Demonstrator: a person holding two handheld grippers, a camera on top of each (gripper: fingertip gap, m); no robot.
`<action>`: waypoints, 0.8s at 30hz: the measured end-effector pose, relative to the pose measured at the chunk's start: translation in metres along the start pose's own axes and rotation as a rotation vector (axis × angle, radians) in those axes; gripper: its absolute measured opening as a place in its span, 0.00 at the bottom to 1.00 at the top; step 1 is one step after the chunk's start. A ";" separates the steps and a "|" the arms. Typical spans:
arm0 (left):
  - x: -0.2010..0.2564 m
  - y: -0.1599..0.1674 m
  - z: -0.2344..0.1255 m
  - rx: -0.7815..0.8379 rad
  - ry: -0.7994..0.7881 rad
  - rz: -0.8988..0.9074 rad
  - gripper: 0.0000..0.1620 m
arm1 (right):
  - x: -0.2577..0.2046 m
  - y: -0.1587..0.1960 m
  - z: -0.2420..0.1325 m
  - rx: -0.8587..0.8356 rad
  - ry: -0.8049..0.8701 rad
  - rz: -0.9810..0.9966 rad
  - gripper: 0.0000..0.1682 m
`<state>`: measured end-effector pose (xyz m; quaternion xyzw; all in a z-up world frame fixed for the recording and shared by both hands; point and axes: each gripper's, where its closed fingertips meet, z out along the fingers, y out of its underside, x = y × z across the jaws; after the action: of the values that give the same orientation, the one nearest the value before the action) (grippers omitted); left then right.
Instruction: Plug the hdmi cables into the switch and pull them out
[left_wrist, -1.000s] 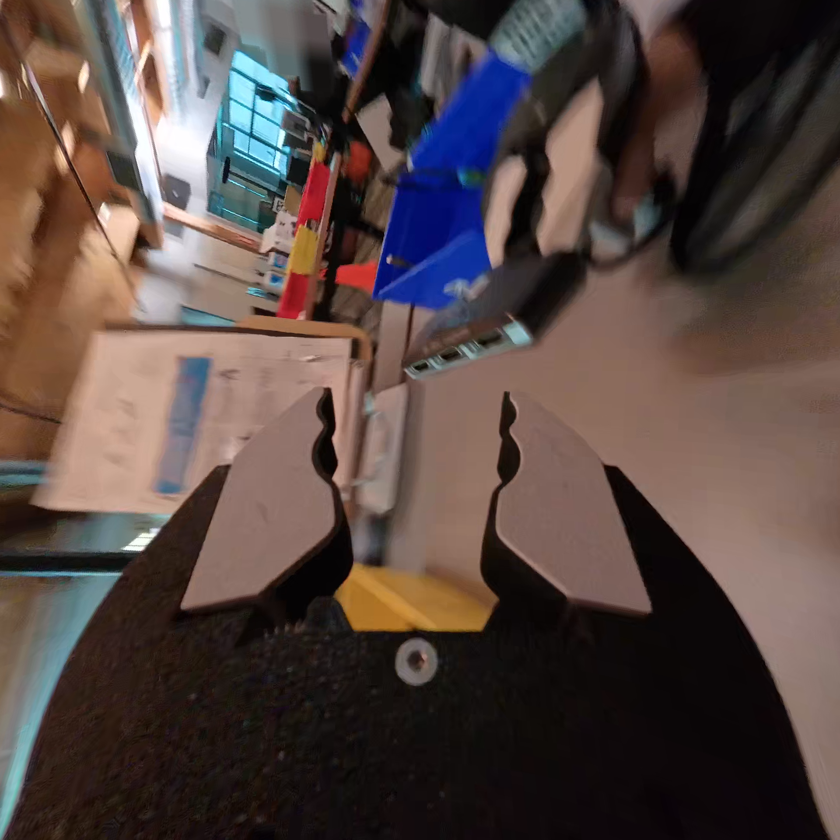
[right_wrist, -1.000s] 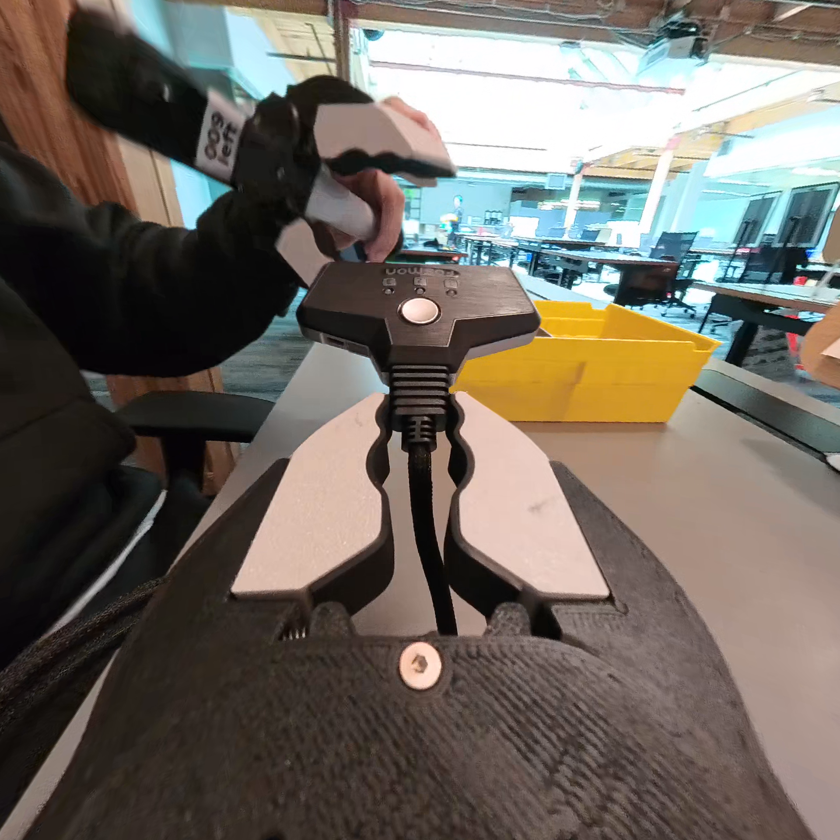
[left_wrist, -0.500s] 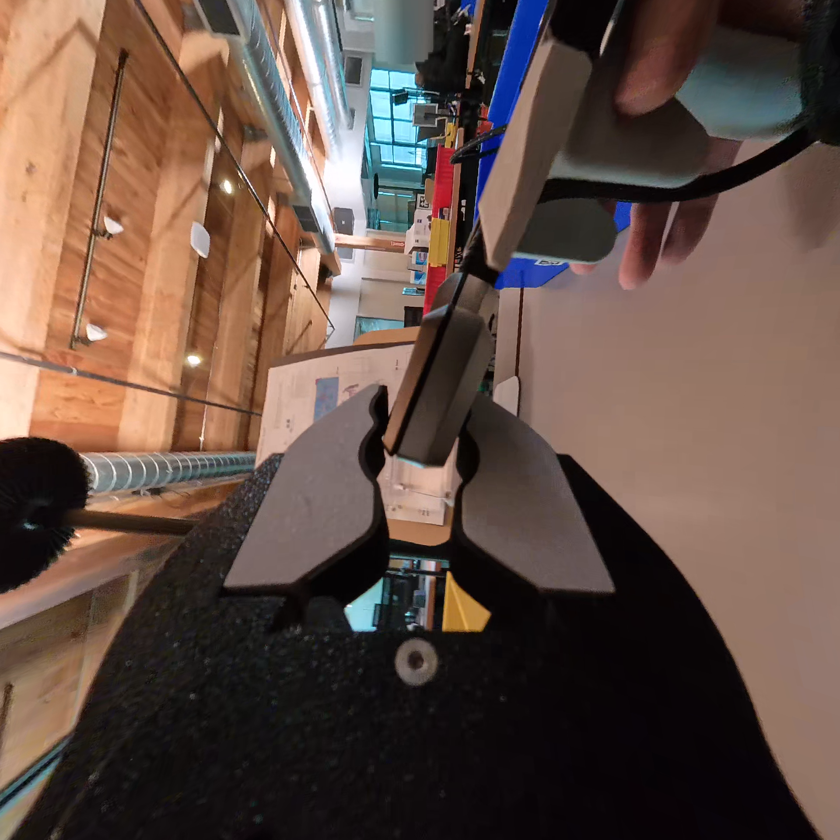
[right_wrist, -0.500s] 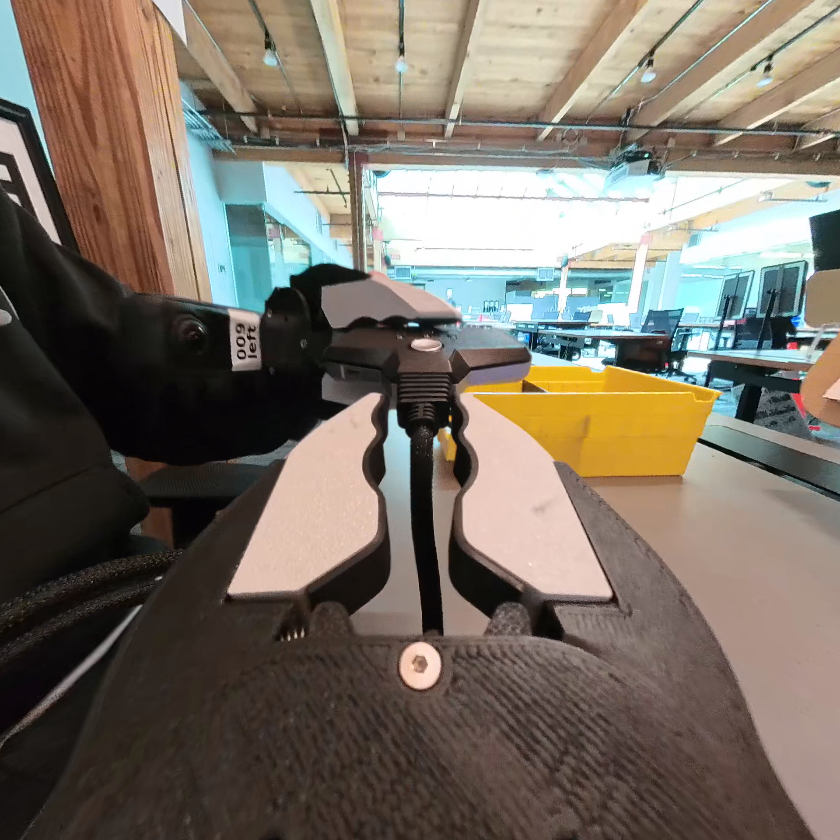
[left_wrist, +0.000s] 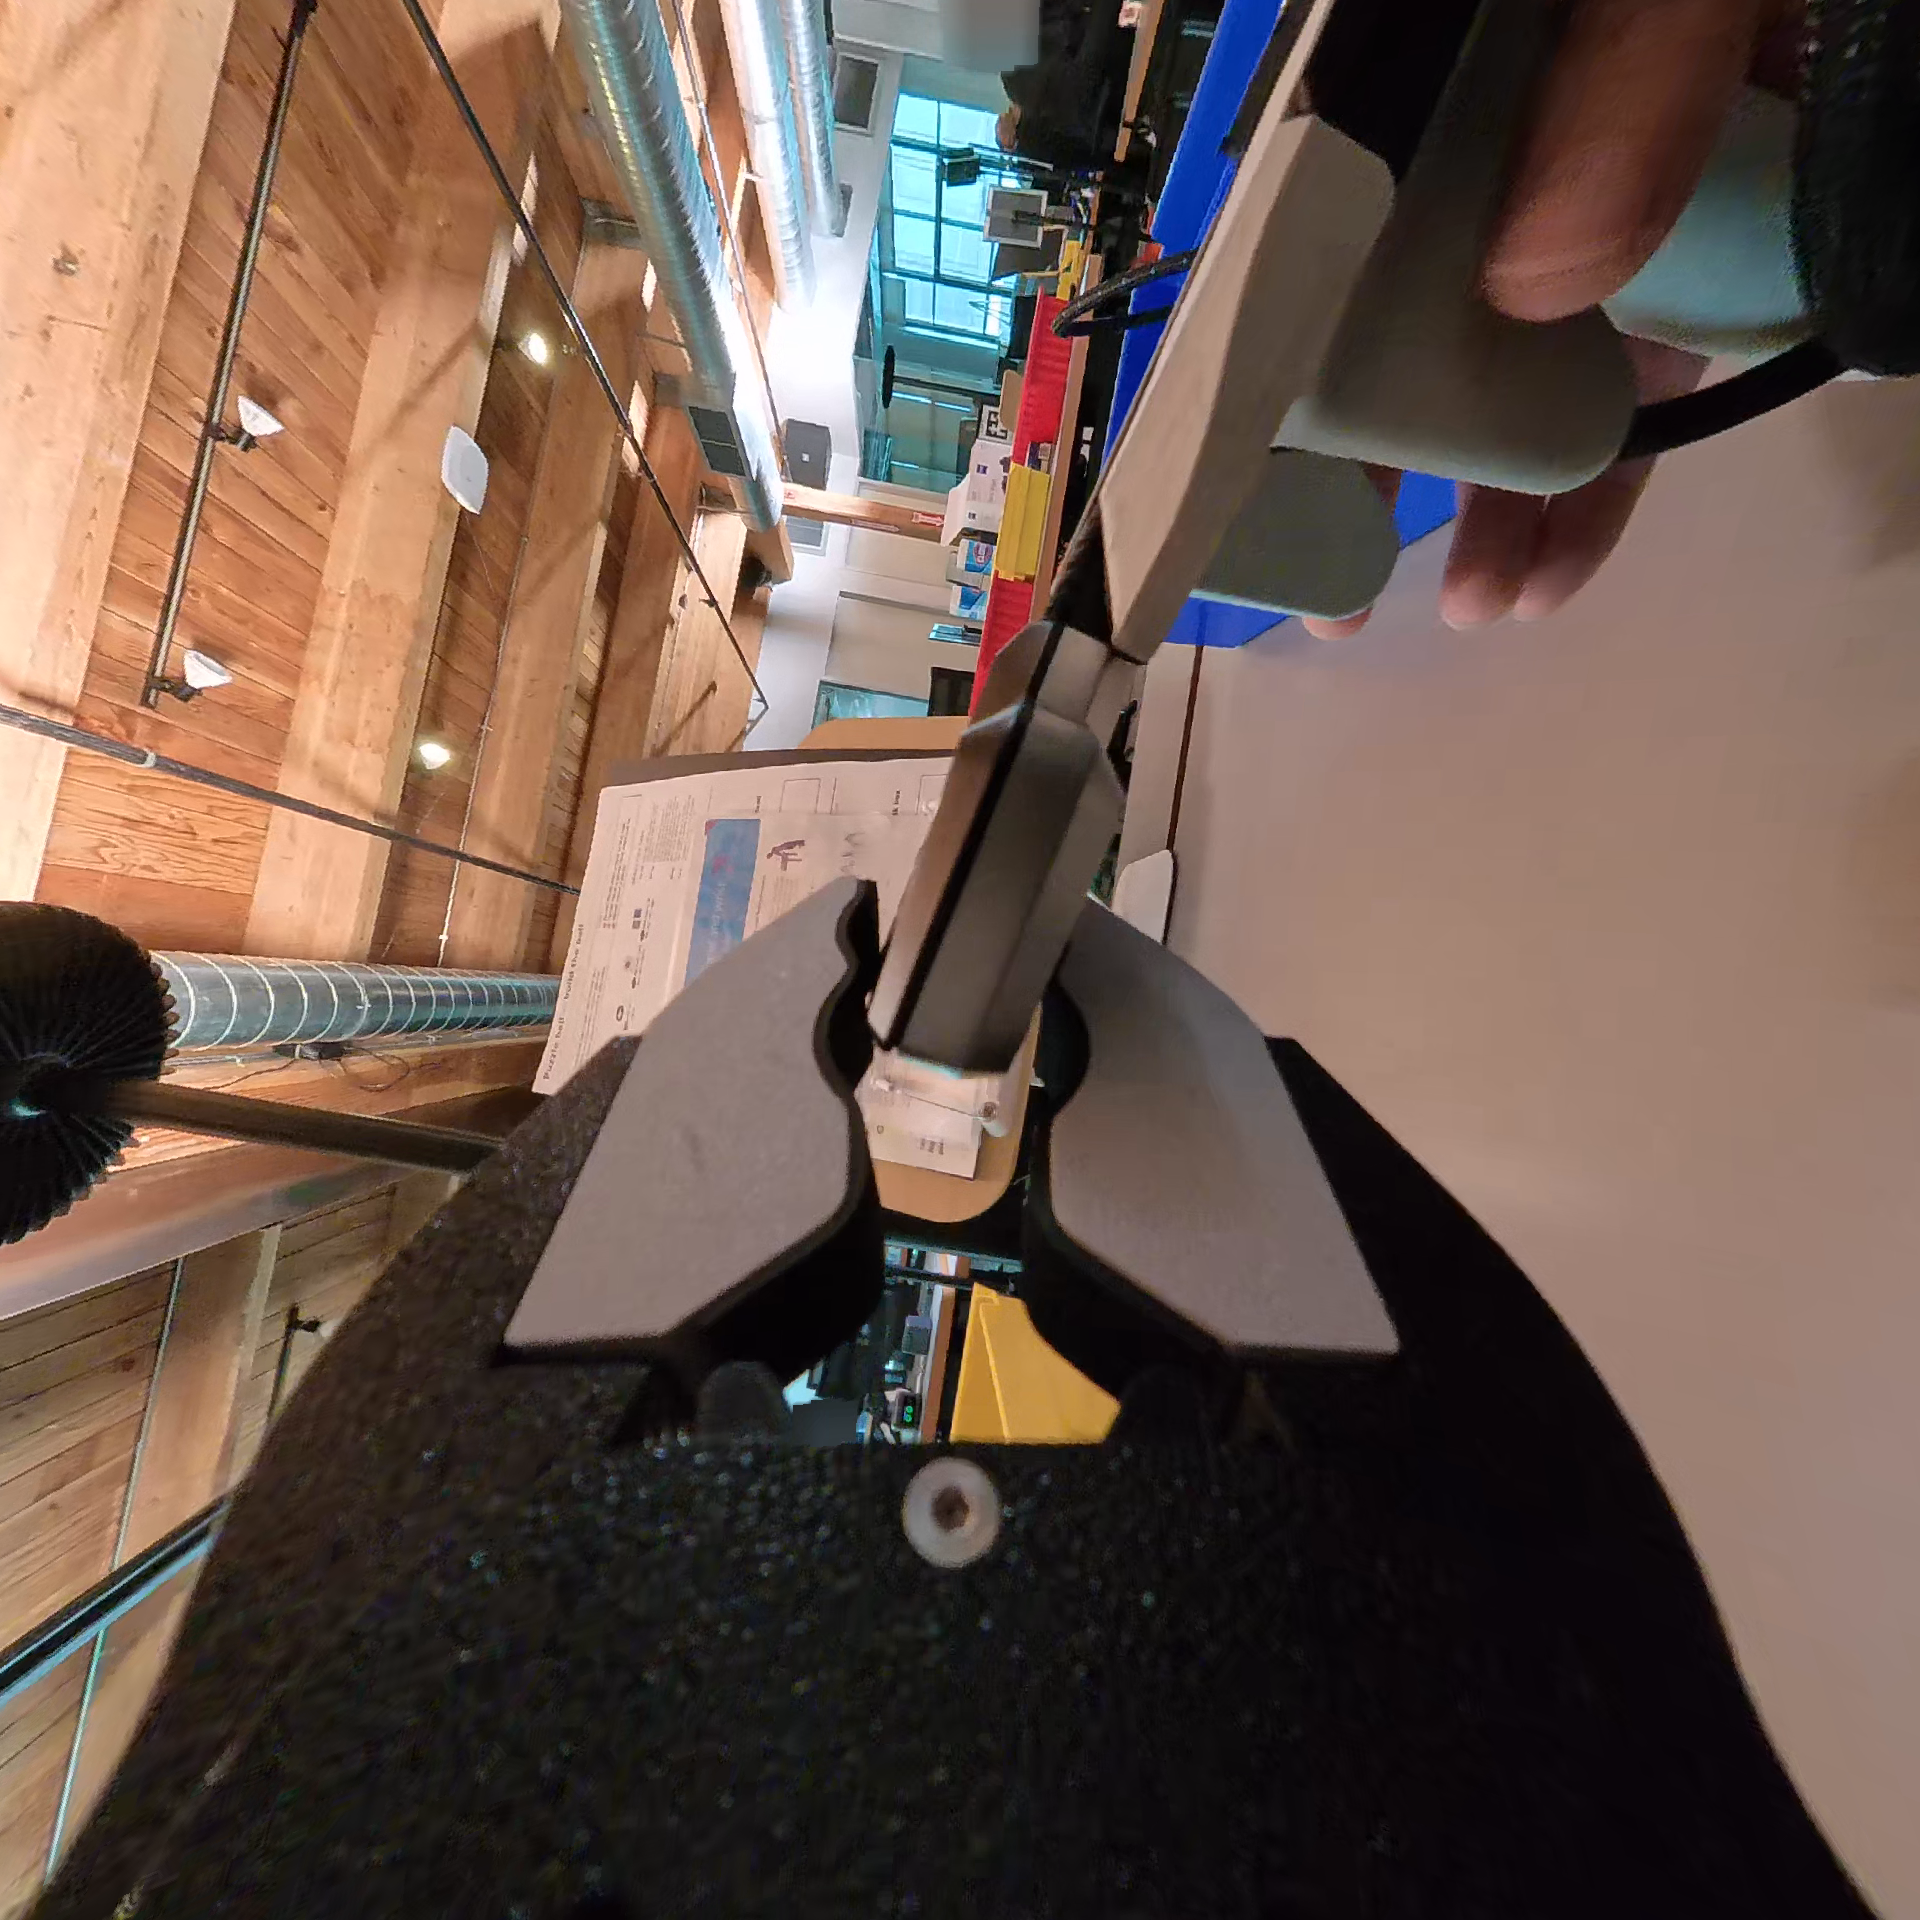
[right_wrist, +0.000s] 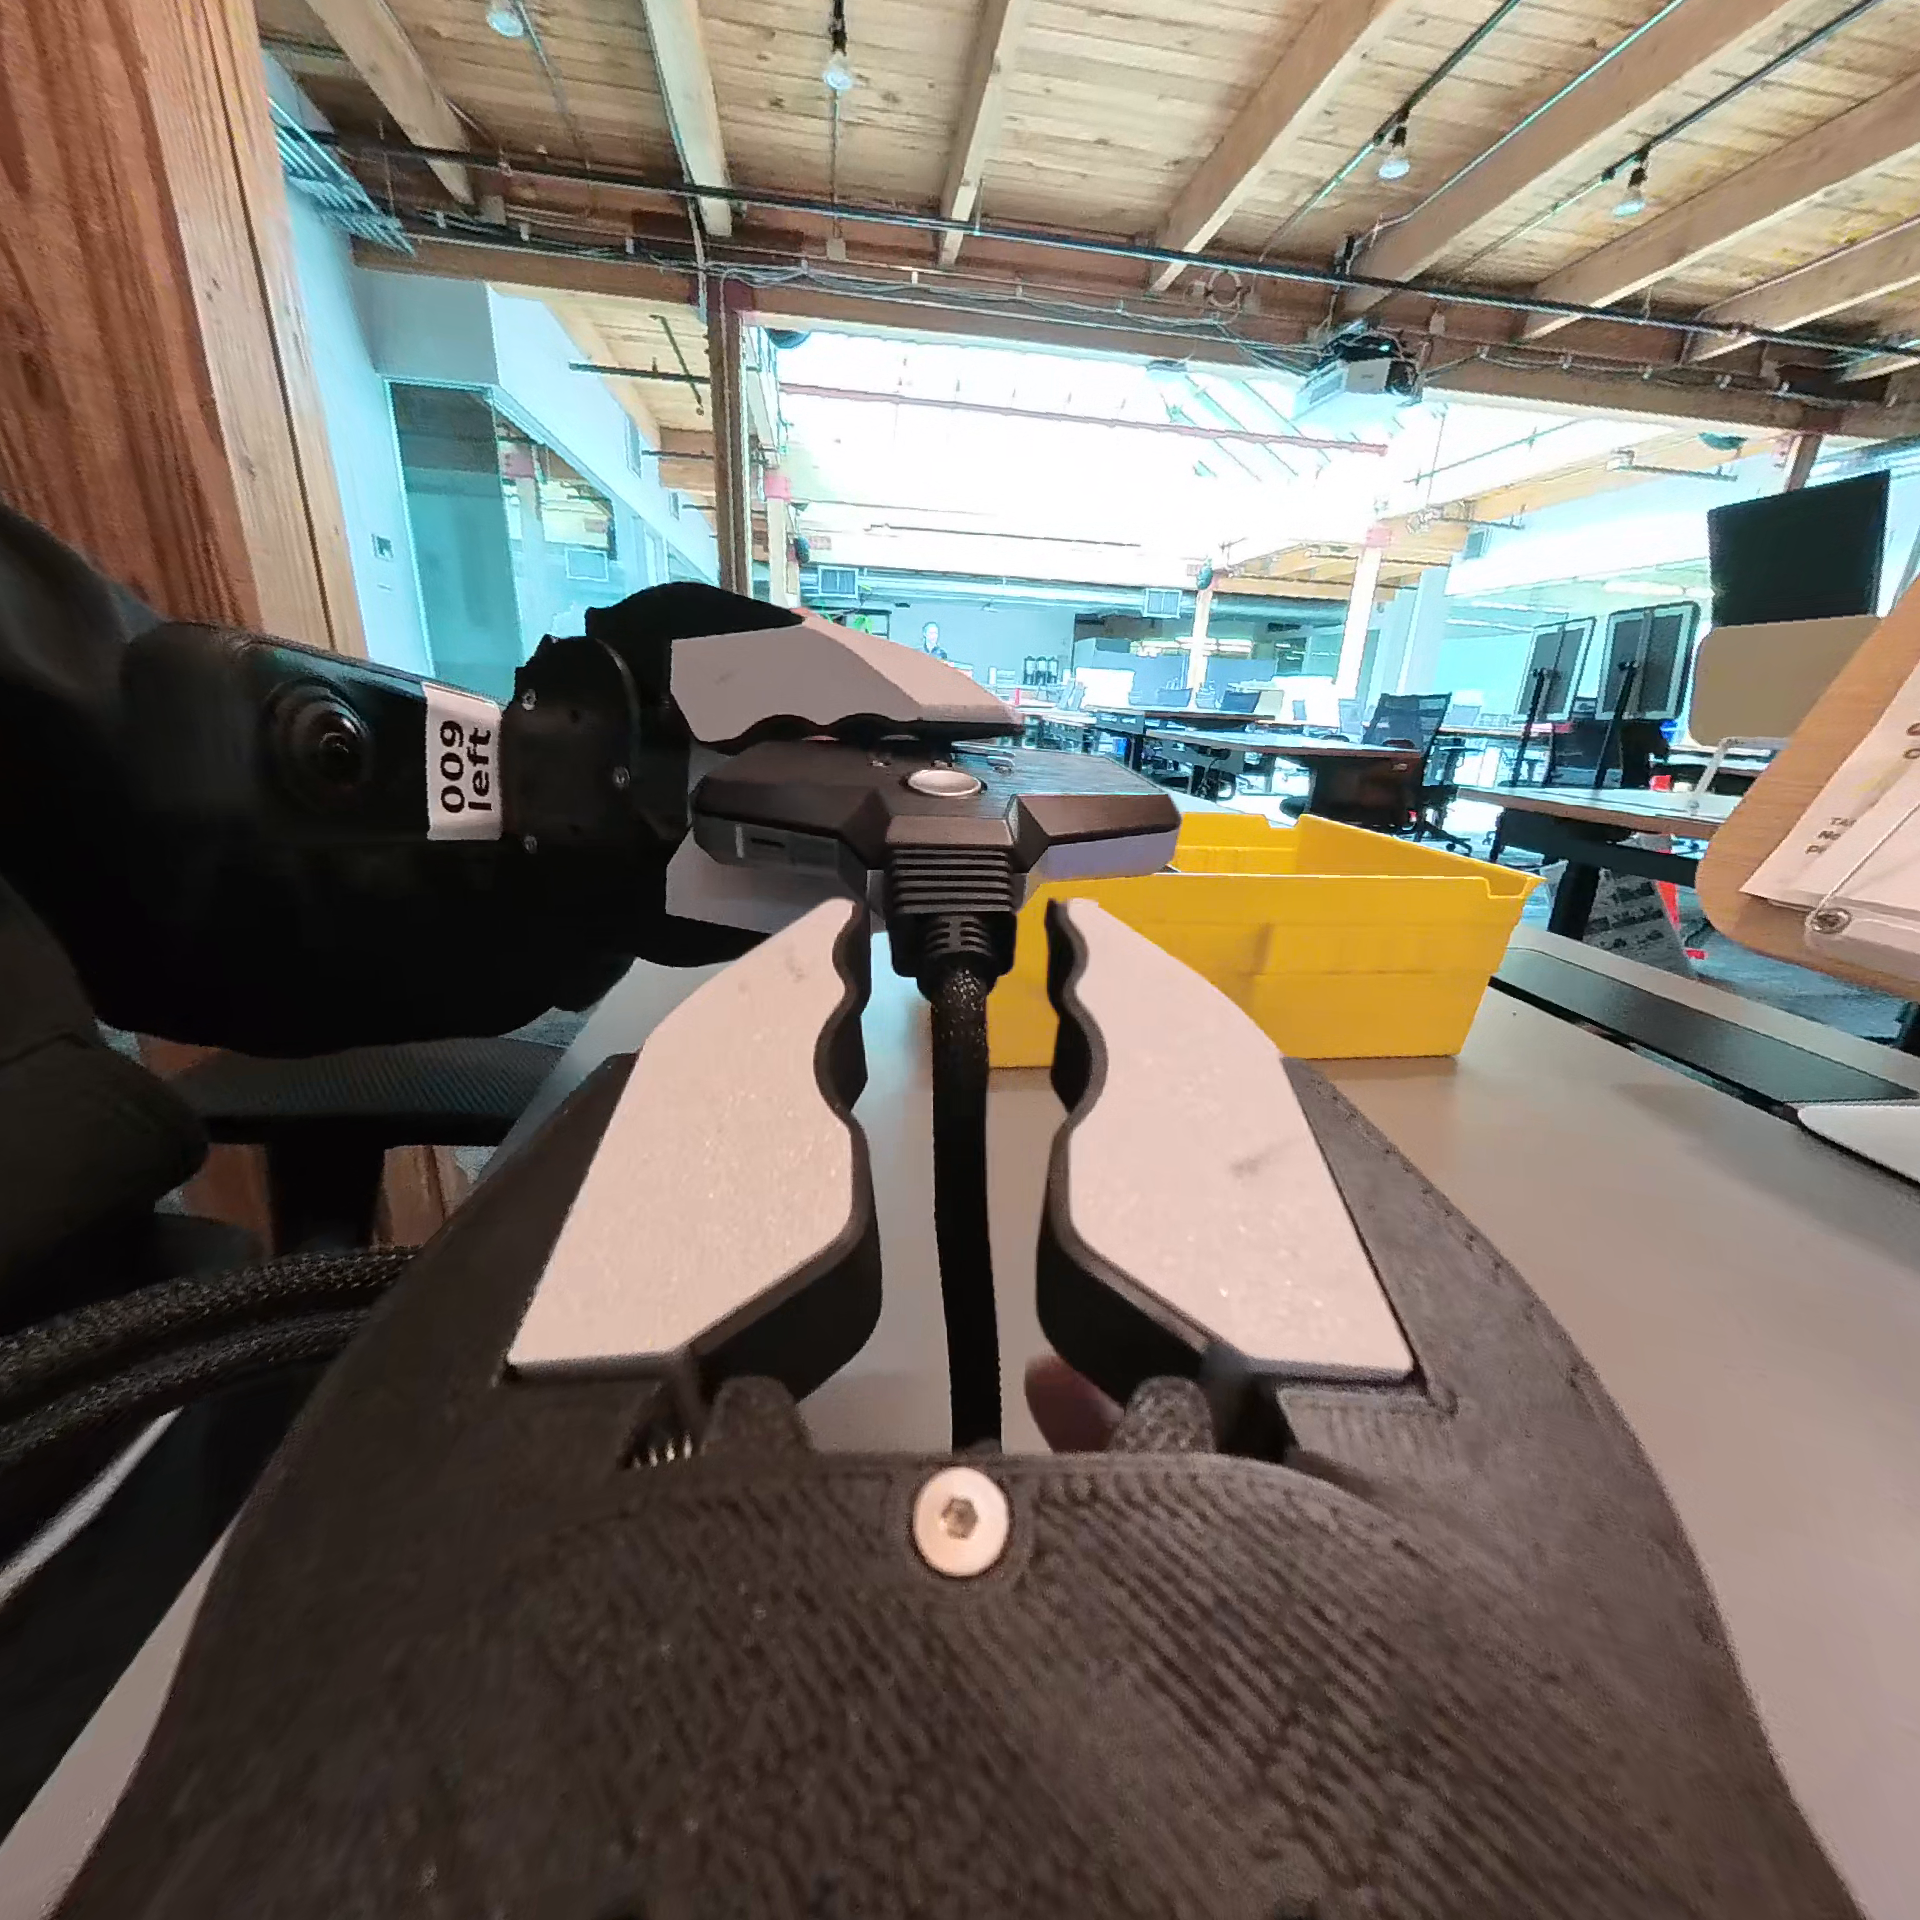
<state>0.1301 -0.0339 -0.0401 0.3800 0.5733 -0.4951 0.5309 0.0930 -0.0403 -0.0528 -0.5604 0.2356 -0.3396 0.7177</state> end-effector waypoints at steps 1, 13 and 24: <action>0.000 -0.001 -0.001 0.000 -0.001 0.000 0.17 | -0.001 -0.001 0.000 0.005 -0.005 0.006 0.20; 0.006 0.003 0.002 -0.031 0.014 0.020 0.17 | -0.001 0.000 -0.001 -0.008 -0.024 0.022 0.15; 0.001 0.005 -0.006 -0.011 0.109 -0.175 0.23 | 0.012 -0.003 -0.009 -0.005 0.042 0.034 0.14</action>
<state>0.1338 -0.0270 -0.0420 0.3519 0.6352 -0.5148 0.4557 0.0939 -0.0560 -0.0520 -0.5507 0.2610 -0.3387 0.7168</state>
